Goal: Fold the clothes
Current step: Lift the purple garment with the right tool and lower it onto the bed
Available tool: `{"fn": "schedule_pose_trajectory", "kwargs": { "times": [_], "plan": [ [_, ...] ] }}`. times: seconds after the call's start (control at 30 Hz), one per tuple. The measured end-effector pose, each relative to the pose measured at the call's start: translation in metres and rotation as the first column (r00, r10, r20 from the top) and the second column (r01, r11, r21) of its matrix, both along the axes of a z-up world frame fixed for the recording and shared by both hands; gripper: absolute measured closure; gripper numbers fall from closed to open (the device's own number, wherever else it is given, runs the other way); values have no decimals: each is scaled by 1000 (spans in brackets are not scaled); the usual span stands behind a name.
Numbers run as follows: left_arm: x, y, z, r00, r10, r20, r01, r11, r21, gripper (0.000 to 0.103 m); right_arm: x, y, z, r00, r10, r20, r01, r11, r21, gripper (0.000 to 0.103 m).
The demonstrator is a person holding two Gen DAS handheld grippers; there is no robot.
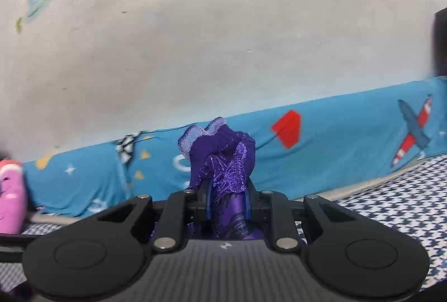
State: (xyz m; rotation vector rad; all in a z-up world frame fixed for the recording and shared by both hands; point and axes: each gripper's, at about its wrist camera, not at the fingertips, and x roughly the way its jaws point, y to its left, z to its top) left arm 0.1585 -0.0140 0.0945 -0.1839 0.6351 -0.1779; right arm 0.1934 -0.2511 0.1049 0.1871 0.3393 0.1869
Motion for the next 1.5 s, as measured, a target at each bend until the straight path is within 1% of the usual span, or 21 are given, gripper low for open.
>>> {"fn": "schedule_pose_trajectory", "kwargs": {
  "times": [0.03,0.07,0.1,0.13,0.2,0.23,0.33,0.4,0.5,0.57,0.73,0.9,1.03,1.1,1.2,1.3,1.4,1.5],
  "plan": [
    [1,1,2,1000,-1,2,1,1000,-9,38,2,-2,-1,1000,-25,-5,25,1000,-5,80],
    [0,3,3,1000,5,5,-5,1000,-14,29,6,-4,-3,999,-51,-16,51,999,-6,79],
    [-1,8,4,1000,17,10,-17,1000,-13,16,9,-8,-5,997,-79,-25,79,997,-2,79],
    [-1,14,5,999,35,18,-34,999,-9,14,12,-12,-6,994,-108,-33,108,994,3,79],
    [-1,26,8,997,69,33,-69,998,-2,13,12,-21,-5,982,-185,-30,185,983,13,71],
    [1,35,8,996,88,26,-87,996,-12,10,12,-27,-4,977,-209,-33,210,977,29,71],
    [14,64,5,989,146,-28,-148,987,-60,9,10,-34,-2,983,-178,-48,182,980,84,71],
    [20,78,-2,982,177,-65,-181,981,-67,9,9,-30,-2,988,-142,-57,146,986,84,71],
    [28,94,-16,968,212,-133,-223,972,-70,9,6,-14,-7,996,-41,-80,47,997,68,71],
    [32,101,-27,957,223,-184,-239,968,-73,9,6,-2,-11,994,26,-103,-19,997,75,71],
    [31,117,-57,924,244,-293,-273,960,-62,9,2,39,-17,976,176,-128,-174,984,26,66],
    [18,128,-74,915,220,-339,-261,962,-80,9,-5,73,-24,944,294,-150,-297,955,6,63],
    [6,133,-81,911,205,-358,-252,964,-89,9,-2,92,-27,922,348,-172,-350,936,18,60],
    [2,132,-84,909,191,-369,-240,966,-91,9,-2,100,-29,913,365,-180,-368,930,20,53],
    [-2,129,-90,909,175,-378,-220,972,-81,9,0,110,-32,904,379,-198,-382,924,25,46],
    [-7,125,-95,906,151,-395,-198,977,-80,9,7,122,-40,884,393,-254,-400,916,25,41],
    [-11,122,-99,900,133,-414,-185,979,-89,9,10,136,-51,862,395,-318,-421,907,-12,41],
    [-15,116,-105,893,113,-436,-170,981,-92,10,9,145,-62,844,397,-360,-444,895,-53,41]
  ]
}}
